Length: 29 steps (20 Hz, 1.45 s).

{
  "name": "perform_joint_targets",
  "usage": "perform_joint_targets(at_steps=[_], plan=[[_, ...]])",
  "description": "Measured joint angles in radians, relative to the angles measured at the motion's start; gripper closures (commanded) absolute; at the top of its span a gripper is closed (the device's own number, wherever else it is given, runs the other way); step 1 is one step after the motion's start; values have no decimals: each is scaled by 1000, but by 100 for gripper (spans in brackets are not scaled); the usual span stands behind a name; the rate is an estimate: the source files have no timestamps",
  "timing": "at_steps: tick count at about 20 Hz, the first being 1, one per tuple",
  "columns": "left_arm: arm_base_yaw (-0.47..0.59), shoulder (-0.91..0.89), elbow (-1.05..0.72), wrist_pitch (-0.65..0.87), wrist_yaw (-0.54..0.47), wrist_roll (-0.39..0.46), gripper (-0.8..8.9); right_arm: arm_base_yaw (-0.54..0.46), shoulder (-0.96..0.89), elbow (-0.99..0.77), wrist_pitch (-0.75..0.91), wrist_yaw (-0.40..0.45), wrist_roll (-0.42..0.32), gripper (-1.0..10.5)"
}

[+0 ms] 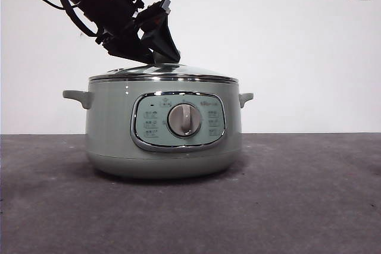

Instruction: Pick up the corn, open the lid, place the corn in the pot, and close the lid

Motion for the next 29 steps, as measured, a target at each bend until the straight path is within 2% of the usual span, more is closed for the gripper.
perform_joint_targets(at_steps=[1,5,7,17,25,29], plan=[[0,0,0,0,1,0,687,0,0,0,0,0,0,958],[0,0,0,0,1,-1,699,0,0,0,0,0,0,958],[0,0,0,0,1,-1,833,0,0,0,0,0,0,958],[0,-18,-5,5,0,-19,820,0,0,0,-1,0,0,958],[13,-192,-9,-1,-1,-43,820,0,22,0,32,-2,0,959],[48,-388,-11,-74,-1,-45,820,0,97,0,183,-102,15,959]])
